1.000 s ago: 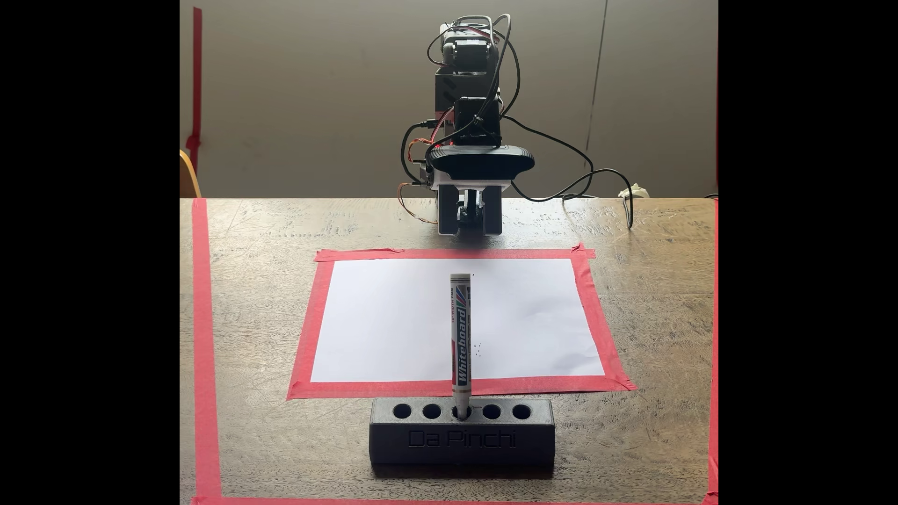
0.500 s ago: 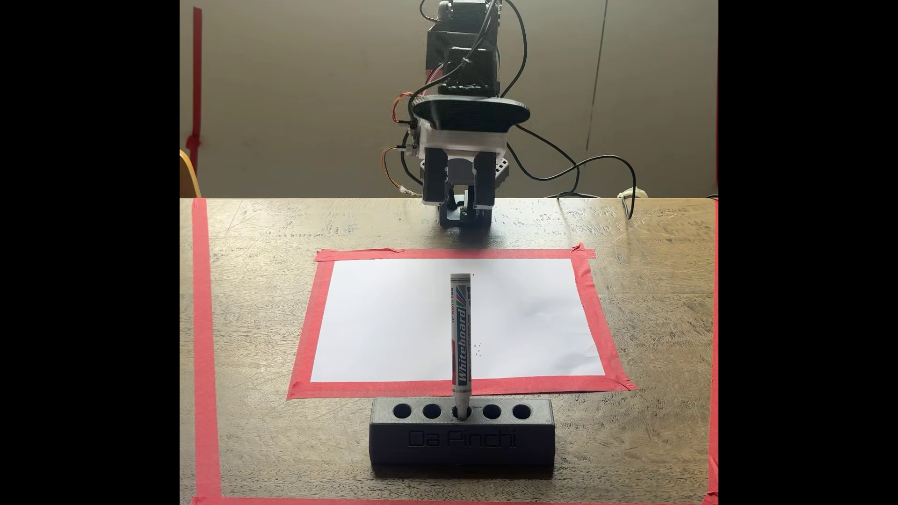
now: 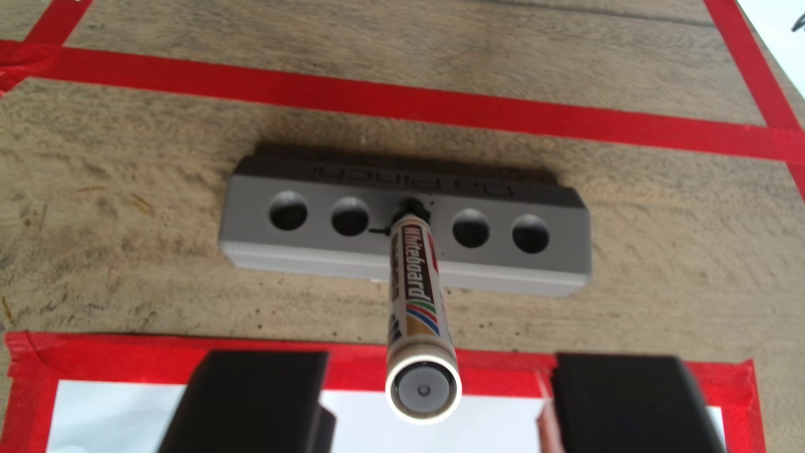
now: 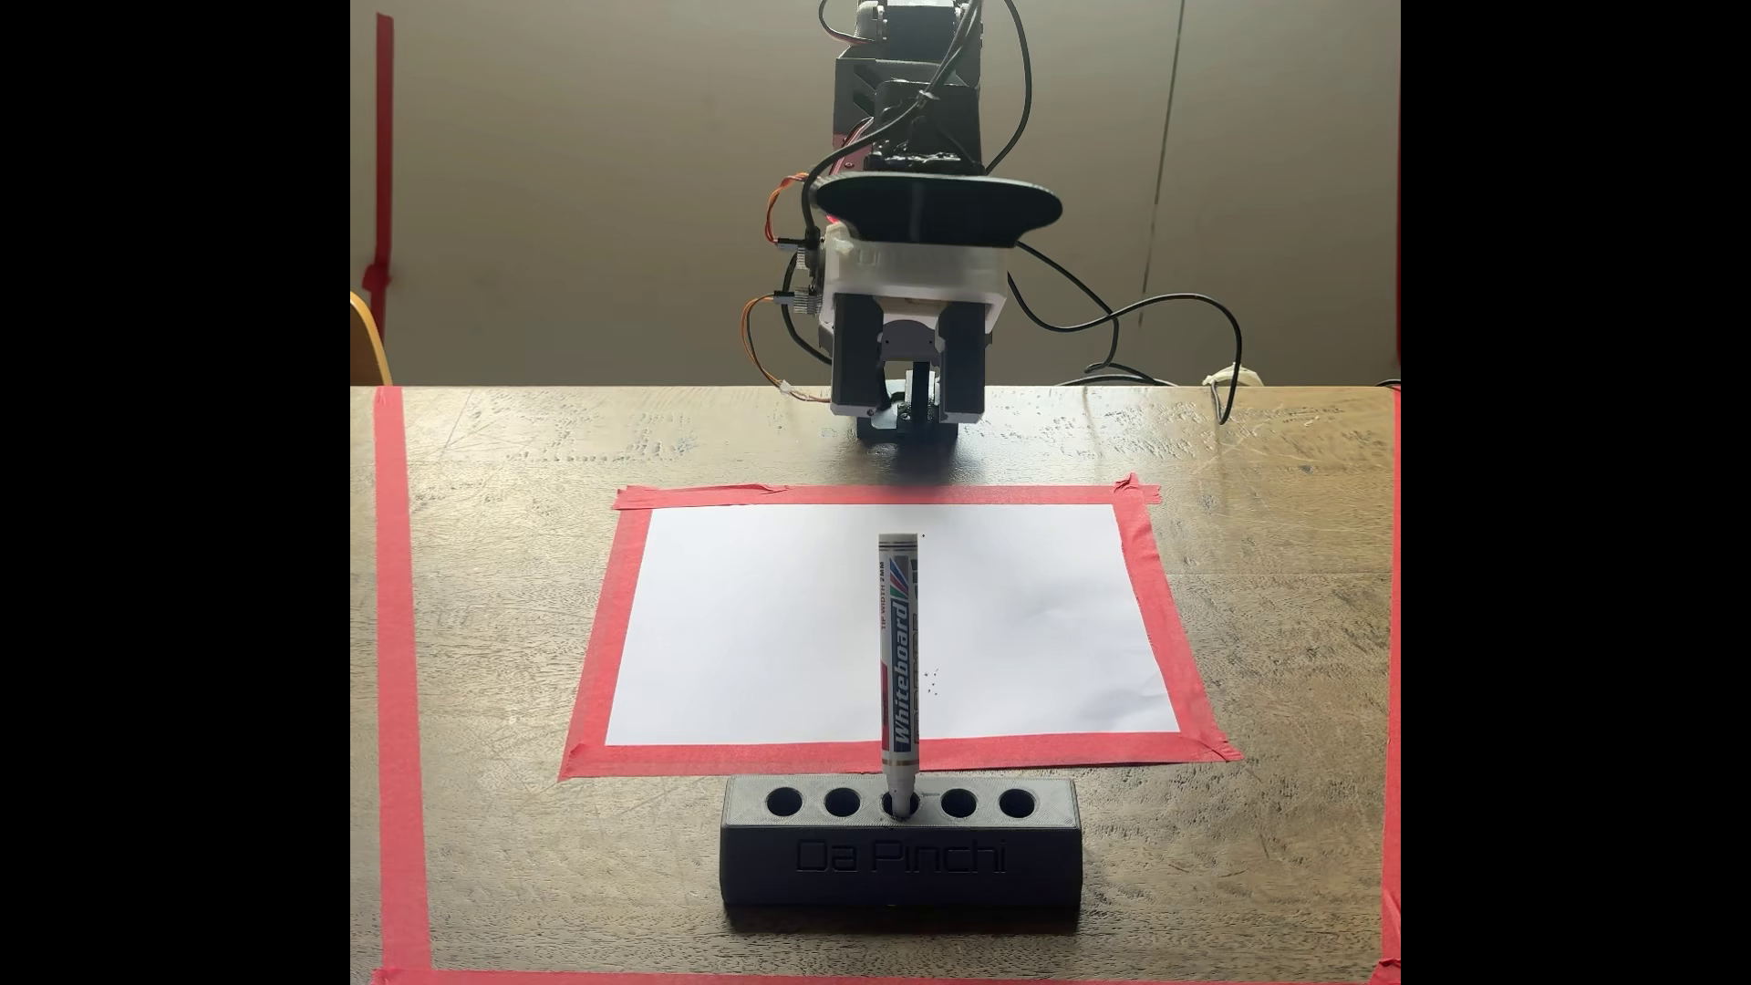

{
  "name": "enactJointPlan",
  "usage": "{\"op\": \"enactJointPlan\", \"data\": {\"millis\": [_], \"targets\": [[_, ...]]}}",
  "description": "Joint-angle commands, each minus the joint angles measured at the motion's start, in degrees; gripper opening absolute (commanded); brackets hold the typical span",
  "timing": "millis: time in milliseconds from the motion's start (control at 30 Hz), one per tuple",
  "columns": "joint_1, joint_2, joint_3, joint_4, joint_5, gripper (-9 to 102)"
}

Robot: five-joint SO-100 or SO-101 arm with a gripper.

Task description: Pick up a pen

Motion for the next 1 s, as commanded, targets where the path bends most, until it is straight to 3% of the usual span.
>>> {"op": "enactJointPlan", "data": {"millis": [0,967], "targets": [[0.09,-2.46,-5.71,-3.43,-0.26,101],[-0.09,-18.81,-10.02,-9.40,-0.18,101]]}}
